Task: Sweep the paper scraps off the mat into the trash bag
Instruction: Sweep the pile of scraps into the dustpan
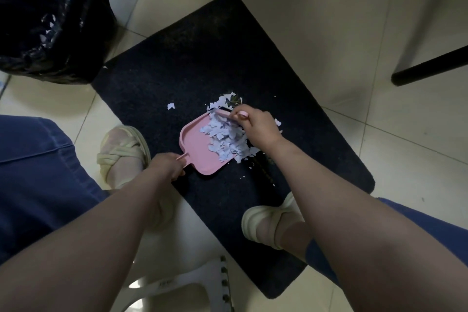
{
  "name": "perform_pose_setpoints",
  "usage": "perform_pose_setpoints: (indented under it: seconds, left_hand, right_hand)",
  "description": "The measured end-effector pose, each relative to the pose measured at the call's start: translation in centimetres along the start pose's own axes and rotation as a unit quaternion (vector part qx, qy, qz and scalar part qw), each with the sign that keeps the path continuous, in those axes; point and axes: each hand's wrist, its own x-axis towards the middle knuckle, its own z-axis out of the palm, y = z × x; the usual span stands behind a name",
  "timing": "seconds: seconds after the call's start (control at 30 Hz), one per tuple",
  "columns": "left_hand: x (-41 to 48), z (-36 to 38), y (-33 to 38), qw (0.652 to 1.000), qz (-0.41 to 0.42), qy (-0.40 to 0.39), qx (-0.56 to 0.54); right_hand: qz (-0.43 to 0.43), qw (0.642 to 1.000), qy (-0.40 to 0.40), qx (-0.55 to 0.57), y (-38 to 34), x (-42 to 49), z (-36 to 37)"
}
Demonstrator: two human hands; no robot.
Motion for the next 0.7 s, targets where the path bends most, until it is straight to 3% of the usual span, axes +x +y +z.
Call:
perform_pose_setpoints:
  seconds: [0.3,0.57,0.7]
  left_hand:
    - [-1.1,0.0,0.8,1.0,-0.006,-0.007,0.002]
    - [-2.5,-1.1,1.0,1.0,0.014,-0.013,0.006]
    - [-3.2,-1.4,0.1,0.999,0.018,-0.018,0.032]
  right_hand:
    - [-0.059,0.998,-0.01,0.005,-1.2,-3.1,0.7]
    - [0.049,0.978,0.204,0.007,1.0,-6.3,-0.5]
    - [0.126,0.956,0.266,0.004,2.5,-7.3,-0.1]
